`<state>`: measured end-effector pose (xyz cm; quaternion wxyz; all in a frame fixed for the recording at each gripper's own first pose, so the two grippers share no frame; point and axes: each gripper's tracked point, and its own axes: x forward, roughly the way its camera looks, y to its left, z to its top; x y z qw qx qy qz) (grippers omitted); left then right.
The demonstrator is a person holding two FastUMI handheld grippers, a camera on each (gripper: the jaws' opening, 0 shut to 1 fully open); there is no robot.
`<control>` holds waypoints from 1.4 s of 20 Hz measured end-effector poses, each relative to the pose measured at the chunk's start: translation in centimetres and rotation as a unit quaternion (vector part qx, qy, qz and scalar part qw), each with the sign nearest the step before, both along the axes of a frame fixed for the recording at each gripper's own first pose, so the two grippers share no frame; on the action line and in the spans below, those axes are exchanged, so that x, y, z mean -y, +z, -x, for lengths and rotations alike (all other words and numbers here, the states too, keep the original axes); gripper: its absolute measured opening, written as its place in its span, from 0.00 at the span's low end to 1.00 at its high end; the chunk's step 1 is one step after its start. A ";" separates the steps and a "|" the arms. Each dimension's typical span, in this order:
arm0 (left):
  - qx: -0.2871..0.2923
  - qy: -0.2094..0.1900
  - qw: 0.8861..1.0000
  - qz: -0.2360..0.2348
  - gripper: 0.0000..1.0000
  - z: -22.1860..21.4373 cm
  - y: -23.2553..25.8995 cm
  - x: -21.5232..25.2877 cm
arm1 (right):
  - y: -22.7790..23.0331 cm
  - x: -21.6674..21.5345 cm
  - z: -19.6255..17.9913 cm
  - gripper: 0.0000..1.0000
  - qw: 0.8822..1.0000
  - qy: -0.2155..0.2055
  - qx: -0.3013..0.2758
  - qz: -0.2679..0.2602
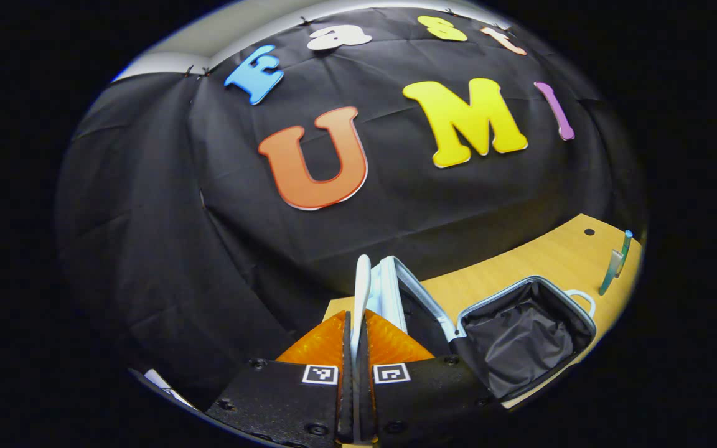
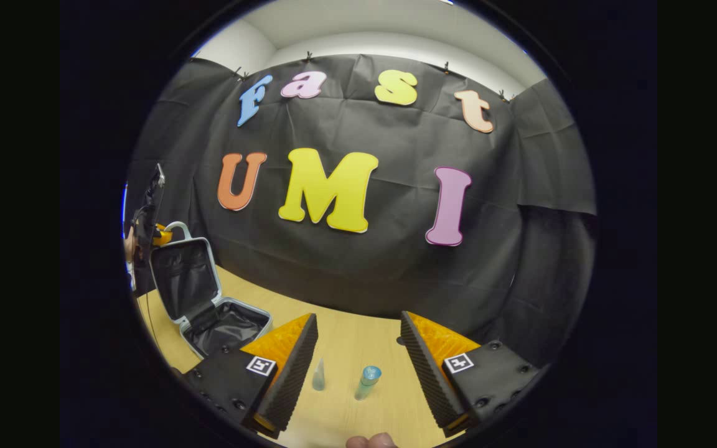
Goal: First open the suitcase, pack the skin care products into it, and then close the suitcase.
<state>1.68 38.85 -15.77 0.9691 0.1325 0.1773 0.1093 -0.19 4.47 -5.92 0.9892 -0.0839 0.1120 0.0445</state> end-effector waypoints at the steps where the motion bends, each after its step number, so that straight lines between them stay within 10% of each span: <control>1: -0.005 0.017 1.000 0.013 0.07 -0.6 -1.2 -2.0 | 0.0 -0.4 -0.1 0.80 1.000 0.000 -0.003 0.006; 11: -0.093 0.101 0.964 0.229 0.10 2.4 -19.6 -8.1 | -1.1 -3.8 -0.5 0.80 0.998 0.012 -0.033 0.055; 16: -0.082 0.108 0.956 0.258 0.24 2.3 -21.7 -9.1 | -1.6 -3.8 -0.8 0.80 0.997 0.010 -0.041 0.062; 19: -0.071 0.120 0.956 0.257 0.69 2.8 -20.4 -9.3 | -2.2 -4.8 -1.4 0.80 0.998 0.018 -0.044 0.052; 22: -0.050 0.100 0.965 0.238 0.73 2.7 -17.1 -8.0 | -2.5 -5.7 -1.5 0.79 0.998 0.032 -0.044 0.044; 23: -0.037 0.094 0.969 0.224 0.97 2.6 -15.2 -7.3 | -2.5 -5.9 -1.5 0.80 0.998 0.036 -0.043 0.039; 28: 0.072 0.040 0.988 0.129 0.97 1.0 -0.8 0.1 | -1.9 -5.7 -1.6 0.80 0.998 0.048 -0.027 0.013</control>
